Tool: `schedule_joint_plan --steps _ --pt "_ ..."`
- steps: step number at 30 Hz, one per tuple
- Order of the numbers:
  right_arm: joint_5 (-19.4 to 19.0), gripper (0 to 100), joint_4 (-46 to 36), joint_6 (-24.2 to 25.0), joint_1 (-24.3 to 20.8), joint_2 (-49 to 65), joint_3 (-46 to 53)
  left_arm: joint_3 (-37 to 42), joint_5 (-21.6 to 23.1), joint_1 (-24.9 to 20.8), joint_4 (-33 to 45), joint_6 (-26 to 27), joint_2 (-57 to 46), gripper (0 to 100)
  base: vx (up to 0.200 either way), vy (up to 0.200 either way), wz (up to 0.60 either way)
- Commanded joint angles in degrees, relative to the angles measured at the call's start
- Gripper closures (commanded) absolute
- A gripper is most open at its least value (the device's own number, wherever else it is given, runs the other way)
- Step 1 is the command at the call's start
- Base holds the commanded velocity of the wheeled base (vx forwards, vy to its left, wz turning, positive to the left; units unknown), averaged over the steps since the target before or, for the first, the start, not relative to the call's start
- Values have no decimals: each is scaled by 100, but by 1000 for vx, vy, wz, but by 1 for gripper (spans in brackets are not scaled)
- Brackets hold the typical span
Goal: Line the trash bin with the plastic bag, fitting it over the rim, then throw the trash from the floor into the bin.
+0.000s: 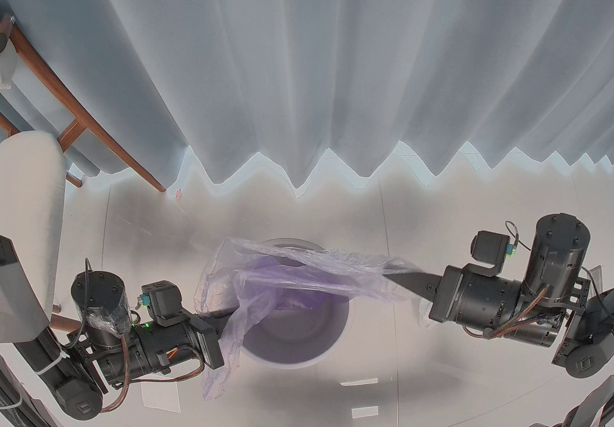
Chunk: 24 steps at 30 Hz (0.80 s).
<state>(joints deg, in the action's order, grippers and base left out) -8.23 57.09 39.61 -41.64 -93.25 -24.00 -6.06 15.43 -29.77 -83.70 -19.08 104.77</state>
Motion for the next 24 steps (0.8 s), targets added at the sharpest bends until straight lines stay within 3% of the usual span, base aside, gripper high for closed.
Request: schedule_joint_plan --steps 1,9,16,24 --pt "-452 100 -892 3 -116 149 -228 -299 65 -117 442 -96 -193 100 0 0 0" --pt "-478 100 -1850 -32 447 -1011 -1467 -669 -128 -38 724 -140 343 100 0 0 0" --pt "-478 100 -1587 3 781 -1943 -1959 -1134 -515 252 688 -421 1125 100 0 0 0" --pt "-443 100 -1402 -41 974 -2435 -2372 -1600 -1086 200 662 -720 1547 100 0 0 0"
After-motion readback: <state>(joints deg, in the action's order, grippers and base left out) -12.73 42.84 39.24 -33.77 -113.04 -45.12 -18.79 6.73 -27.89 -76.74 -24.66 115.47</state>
